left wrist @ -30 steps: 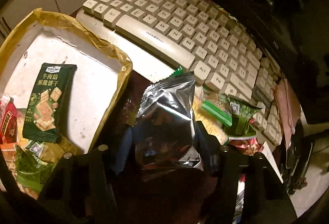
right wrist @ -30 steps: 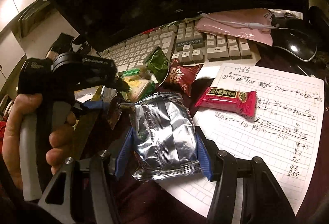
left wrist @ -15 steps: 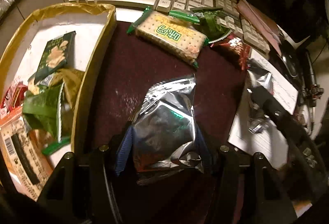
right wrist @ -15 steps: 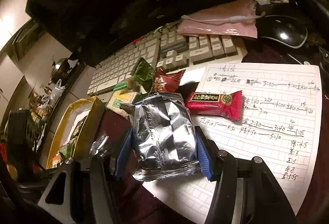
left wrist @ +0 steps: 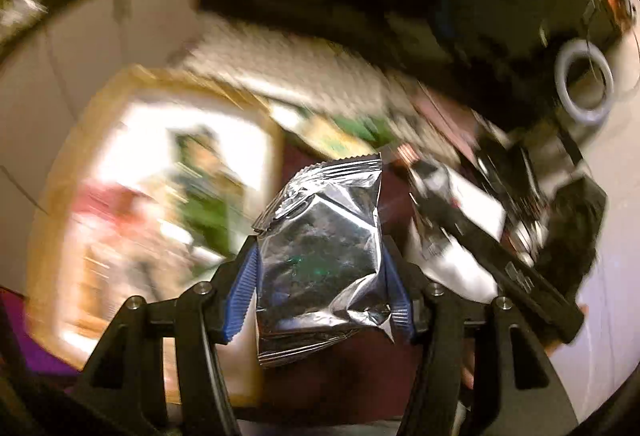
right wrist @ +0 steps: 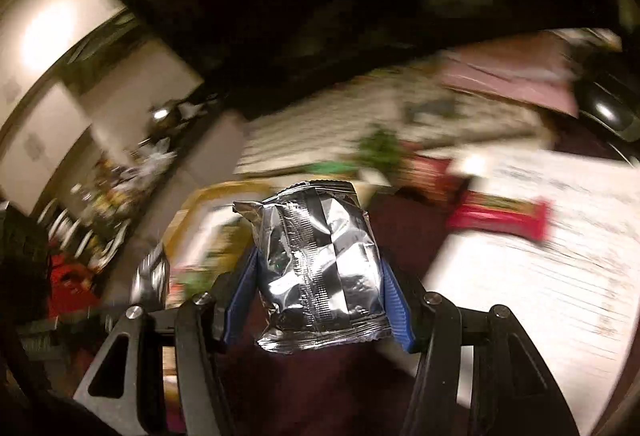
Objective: Organize snacks
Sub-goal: 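Carry both foil packets over the tray and open both grippers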
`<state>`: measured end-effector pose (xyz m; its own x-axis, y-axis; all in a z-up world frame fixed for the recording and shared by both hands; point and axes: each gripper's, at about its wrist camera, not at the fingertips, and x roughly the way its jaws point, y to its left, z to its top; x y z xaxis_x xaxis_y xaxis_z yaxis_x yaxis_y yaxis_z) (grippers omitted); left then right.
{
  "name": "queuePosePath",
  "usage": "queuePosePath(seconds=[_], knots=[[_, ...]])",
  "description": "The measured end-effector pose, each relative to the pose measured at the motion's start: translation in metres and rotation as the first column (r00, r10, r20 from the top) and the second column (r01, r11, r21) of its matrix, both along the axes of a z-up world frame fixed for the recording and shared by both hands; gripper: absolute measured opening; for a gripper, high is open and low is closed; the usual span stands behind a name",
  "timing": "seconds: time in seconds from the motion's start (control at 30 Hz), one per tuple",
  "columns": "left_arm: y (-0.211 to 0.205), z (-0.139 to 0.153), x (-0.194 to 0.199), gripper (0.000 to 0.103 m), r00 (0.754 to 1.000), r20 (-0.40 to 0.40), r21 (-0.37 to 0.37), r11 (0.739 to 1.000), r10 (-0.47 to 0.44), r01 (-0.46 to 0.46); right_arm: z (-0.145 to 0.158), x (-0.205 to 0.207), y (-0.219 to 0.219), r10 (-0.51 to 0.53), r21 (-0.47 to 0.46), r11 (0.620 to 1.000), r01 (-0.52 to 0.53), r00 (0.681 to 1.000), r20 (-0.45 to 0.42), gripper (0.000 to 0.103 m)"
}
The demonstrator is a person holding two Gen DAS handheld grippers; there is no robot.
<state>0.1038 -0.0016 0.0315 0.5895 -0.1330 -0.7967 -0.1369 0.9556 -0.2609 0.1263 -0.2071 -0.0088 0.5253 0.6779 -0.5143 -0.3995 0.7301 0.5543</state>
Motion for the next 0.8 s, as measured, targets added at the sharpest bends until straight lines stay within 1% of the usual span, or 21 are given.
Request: queuePosePath(seconds=[0.07, 0.1, 0.13, 0.17, 0.23, 0.3, 0.33, 0.37, 0.4, 0.43, 0.47, 0.5, 0.57, 0.67, 0.7, 0.73, 0.8], knots=[[0.031, 0.006, 0.0, 0.059, 0.996, 0.033, 0.028, 0.997, 0.078, -0.079, 0.014, -0.002, 0.032, 0.065, -0.003, 0.998, -0.065, 0.998, 0.02, 0.058], [0.047, 0.006, 0.004, 0.059, 0.993, 0.033, 0.051, 0.992, 0.114, -0.116, 0.017, 0.0, 0.045, 0.09, -0.005, 0.996, -0.09, 0.996, 0.02, 0.058], [0.059, 0.003, 0.009, 0.059, 0.989, 0.016, 0.069, 0.987, 0.146, -0.147, 0.02, 0.002, 0.06, 0.117, -0.009, 0.993, -0.117, 0.993, 0.016, 0.058], [0.07, 0.001, 0.013, 0.059, 0.987, 0.005, 0.064, 0.985, 0.16, -0.16, 0.022, 0.008, 0.08, 0.141, -0.016, 0.99, -0.141, 0.99, 0.004, 0.058], [0.083, -0.004, 0.019, 0.059, 0.986, -0.001, 0.061, 0.984, 0.166, -0.166, 0.023, 0.02, 0.107, 0.162, -0.032, 0.986, -0.162, 0.987, -0.014, 0.058], [0.089, -0.012, 0.029, 0.059, 0.985, -0.027, 0.096, 0.981, 0.171, -0.167, 0.021, 0.039, 0.136, 0.172, -0.047, 0.983, -0.175, 0.983, -0.056, 0.058], [0.088, -0.015, 0.033, 0.06, 0.987, -0.027, 0.115, 0.981, 0.161, -0.157, 0.018, 0.047, 0.148, 0.179, -0.045, 0.982, -0.183, 0.98, -0.084, 0.058], [0.089, -0.021, 0.042, 0.06, 0.988, -0.034, 0.141, 0.979, 0.152, -0.146, 0.015, 0.056, 0.163, 0.186, -0.05, 0.98, -0.191, 0.979, -0.086, 0.058], [0.09, -0.029, 0.043, 0.06, 0.987, -0.051, 0.153, 0.978, 0.151, -0.141, 0.01, 0.06, 0.171, 0.172, -0.073, 0.981, -0.179, 0.981, -0.088, 0.058], [0.093, -0.033, 0.044, 0.06, 0.988, -0.066, 0.157, 0.979, 0.14, -0.128, 0.004, 0.062, 0.178, 0.158, -0.098, 0.981, -0.17, 0.981, -0.112, 0.058], [0.097, -0.036, 0.045, 0.06, 0.988, -0.075, 0.153, 0.981, 0.135, -0.123, -0.004, 0.067, 0.184, 0.158, -0.1, 0.98, -0.173, 0.977, -0.144, 0.058], [0.099, -0.043, 0.051, 0.06, 0.987, -0.079, 0.16, 0.979, 0.143, -0.129, -0.012, 0.072, 0.189, 0.168, -0.088, 0.979, -0.184, 0.973, -0.157, 0.058], [0.105, -0.05, 0.062, 0.06, 0.982, -0.114, 0.195, 0.973, 0.15, -0.126, -0.023, 0.076, 0.193, 0.155, -0.114, 0.978, -0.176, 0.973, -0.173, 0.057], [0.118, -0.057, 0.07, 0.06, 0.976, -0.157, 0.171, 0.977, 0.153, -0.126, -0.025, 0.076, 0.187, 0.168, -0.096, 0.978, -0.185, 0.972, -0.163, 0.057], [0.12, -0.059, 0.072, 0.06, 0.972, -0.176, 0.178, 0.977, 0.153, -0.122, -0.025, 0.075, 0.186, 0.17, -0.086, 0.979, -0.184, 0.973, -0.154, 0.057], [0.121, -0.061, 0.074, 0.06, 0.97, -0.19, 0.2, 0.973, 0.153, -0.114, -0.025, 0.074, 0.186, 0.167, -0.08, 0.98, -0.18, 0.975, -0.145, 0.057], [0.123, -0.065, 0.076, 0.06, 0.968, -0.201, 0.215, 0.971, 0.149, -0.105, -0.024, 0.074, 0.186, 0.165, -0.079, 0.981, -0.177, 0.976, -0.139, 0.058]])
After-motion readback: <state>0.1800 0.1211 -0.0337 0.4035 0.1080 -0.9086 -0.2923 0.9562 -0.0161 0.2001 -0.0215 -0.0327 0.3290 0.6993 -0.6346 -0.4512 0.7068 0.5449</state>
